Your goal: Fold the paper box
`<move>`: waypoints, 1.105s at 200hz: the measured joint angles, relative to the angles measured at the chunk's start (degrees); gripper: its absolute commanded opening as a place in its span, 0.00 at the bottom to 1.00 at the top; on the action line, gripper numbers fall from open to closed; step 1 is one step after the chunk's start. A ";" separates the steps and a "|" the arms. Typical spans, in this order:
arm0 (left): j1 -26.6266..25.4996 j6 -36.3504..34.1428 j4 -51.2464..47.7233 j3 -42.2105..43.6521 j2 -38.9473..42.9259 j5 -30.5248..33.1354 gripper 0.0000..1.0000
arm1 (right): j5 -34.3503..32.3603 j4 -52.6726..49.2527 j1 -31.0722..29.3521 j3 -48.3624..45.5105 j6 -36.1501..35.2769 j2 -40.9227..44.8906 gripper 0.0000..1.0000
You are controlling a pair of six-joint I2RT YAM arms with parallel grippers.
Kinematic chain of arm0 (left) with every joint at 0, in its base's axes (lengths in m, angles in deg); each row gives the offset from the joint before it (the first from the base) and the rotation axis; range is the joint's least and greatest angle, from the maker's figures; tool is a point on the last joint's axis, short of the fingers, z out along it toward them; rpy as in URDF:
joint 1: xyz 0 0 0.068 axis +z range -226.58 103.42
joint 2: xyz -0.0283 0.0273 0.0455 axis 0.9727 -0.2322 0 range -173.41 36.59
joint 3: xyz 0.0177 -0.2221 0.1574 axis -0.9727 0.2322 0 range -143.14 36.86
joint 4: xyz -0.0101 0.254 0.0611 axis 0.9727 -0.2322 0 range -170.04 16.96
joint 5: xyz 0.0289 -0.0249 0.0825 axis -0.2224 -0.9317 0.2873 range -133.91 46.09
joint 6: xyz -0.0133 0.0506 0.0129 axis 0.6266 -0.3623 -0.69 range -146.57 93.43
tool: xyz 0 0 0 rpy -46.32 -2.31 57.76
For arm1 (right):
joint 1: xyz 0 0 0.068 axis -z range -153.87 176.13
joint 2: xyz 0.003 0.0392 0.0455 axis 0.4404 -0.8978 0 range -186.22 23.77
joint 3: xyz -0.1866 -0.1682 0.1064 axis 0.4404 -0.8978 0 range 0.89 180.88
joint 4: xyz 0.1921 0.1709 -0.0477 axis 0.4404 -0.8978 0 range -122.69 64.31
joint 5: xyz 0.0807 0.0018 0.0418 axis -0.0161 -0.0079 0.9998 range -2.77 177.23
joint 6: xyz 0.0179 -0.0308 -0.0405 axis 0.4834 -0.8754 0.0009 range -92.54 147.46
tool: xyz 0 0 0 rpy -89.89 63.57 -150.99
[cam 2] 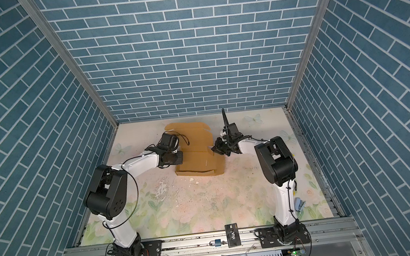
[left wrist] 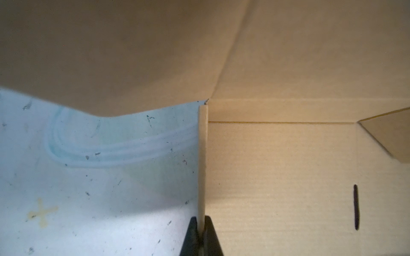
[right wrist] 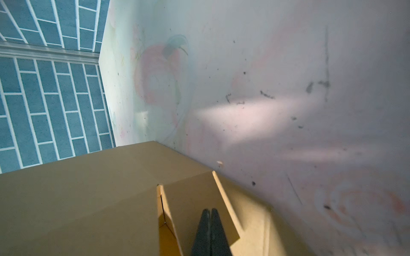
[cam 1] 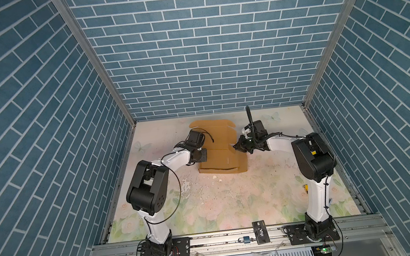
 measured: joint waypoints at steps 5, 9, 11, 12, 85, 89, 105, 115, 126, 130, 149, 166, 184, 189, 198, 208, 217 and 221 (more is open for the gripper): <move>-0.02 0.07 -0.02 0.00 0.00 0.00 0.00 | 0.00 0.35 -0.07 -0.11 0.24 0.00 0.00; -0.04 0.13 -0.02 0.00 0.00 0.00 0.00 | 0.00 0.68 -0.07 -0.22 0.66 0.00 0.00; -0.07 0.17 -0.02 0.00 0.00 0.00 0.00 | 0.00 0.92 -0.07 -0.26 0.83 0.00 0.00; -0.09 0.20 -0.02 0.00 0.00 0.00 0.00 | 0.00 1.05 -0.07 -0.28 0.98 0.00 0.00; -0.87 0.46 0.02 0.02 0.02 -0.17 0.00 | 0.44 14.69 -0.22 -5.51 10.03 -0.02 0.00; -0.90 0.46 0.04 0.00 0.02 -0.17 0.00 | 0.48 15.28 -0.22 -5.79 10.43 -0.02 0.00; -0.96 0.48 0.02 0.02 0.02 -0.15 0.00 | 0.74 16.76 -0.28 -6.54 11.72 -0.02 0.00; -0.98 0.48 0.00 0.00 0.02 -0.15 0.00 | 0.83 17.44 -0.33 -6.84 12.31 0.00 0.00; -0.98 0.50 0.00 0.00 0.02 -0.17 0.00 | 0.83 18.14 -0.42 -7.06 13.03 -0.02 0.00; -0.98 0.52 -0.02 0.00 0.04 -0.17 0.00 | 0.83 18.29 -0.44 -7.13 13.07 -0.02 0.00; -1.01 0.55 0.00 0.00 0.04 -0.17 0.00 | 0.83 19.10 -0.76 -7.56 13.51 -0.02 0.00; -1.01 0.68 -0.11 0.00 0.04 -0.17 0.00 | 0.85 20.44 -1.01 -8.41 14.40 -0.02 0.00; -1.01 0.74 -0.13 0.00 0.04 -0.20 0.00 | 0.83 22.16 -1.14 -9.94 15.08 -0.02 0.00; -1.03 0.72 -0.11 0.00 0.04 -0.20 0.00 | 0.83 22.43 -1.14 -10.34 15.23 -0.02 0.00; -1.05 0.72 -0.09 0.00 0.04 -0.17 0.00 | 0.81 22.73 -1.18 -10.93 15.43 -0.02 0.00; -1.11 0.72 -0.09 0.00 0.04 -0.17 0.00 | 0.81 22.99 -1.18 -11.41 15.78 -0.02 0.00; -1.11 0.72 -0.11 0.00 0.04 -0.17 0.00 | 0.79 23.58 -1.18 -11.69 16.26 -0.02 0.00; -1.11 0.72 -0.13 0.00 0.04 -0.20 0.00 | 0.79 24.00 -1.18 -11.82 16.55 0.00 0.00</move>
